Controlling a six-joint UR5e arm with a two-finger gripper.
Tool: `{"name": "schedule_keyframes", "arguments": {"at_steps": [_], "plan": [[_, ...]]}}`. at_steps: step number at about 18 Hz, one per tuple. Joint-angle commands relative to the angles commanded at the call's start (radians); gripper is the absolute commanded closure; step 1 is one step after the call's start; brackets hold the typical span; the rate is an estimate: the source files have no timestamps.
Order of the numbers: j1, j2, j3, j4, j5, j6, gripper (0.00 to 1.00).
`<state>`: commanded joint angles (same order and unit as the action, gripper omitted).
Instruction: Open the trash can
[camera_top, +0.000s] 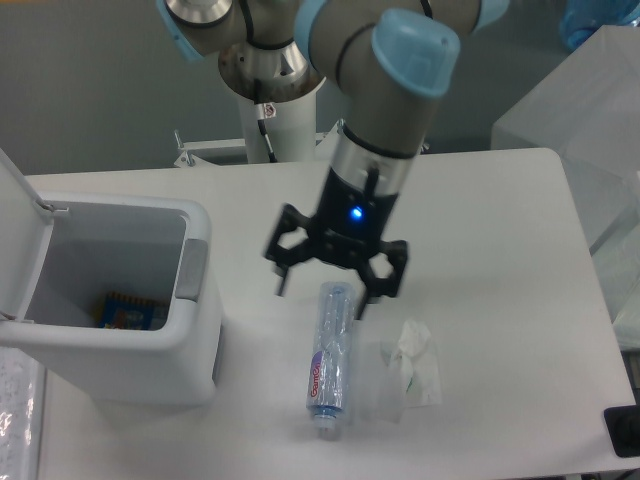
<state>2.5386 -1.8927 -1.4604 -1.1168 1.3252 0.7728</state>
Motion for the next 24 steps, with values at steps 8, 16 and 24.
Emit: {"name": "schedule_keyframes", "arguments": {"at_steps": [8, 16, 24], "plan": [[0.147, -0.058, 0.006, -0.002, 0.005, 0.272, 0.00], [0.167, -0.089, -0.018, 0.000, 0.146, 0.735, 0.00], [0.167, -0.088, -0.020, 0.002, 0.150, 0.746, 0.00]]}}
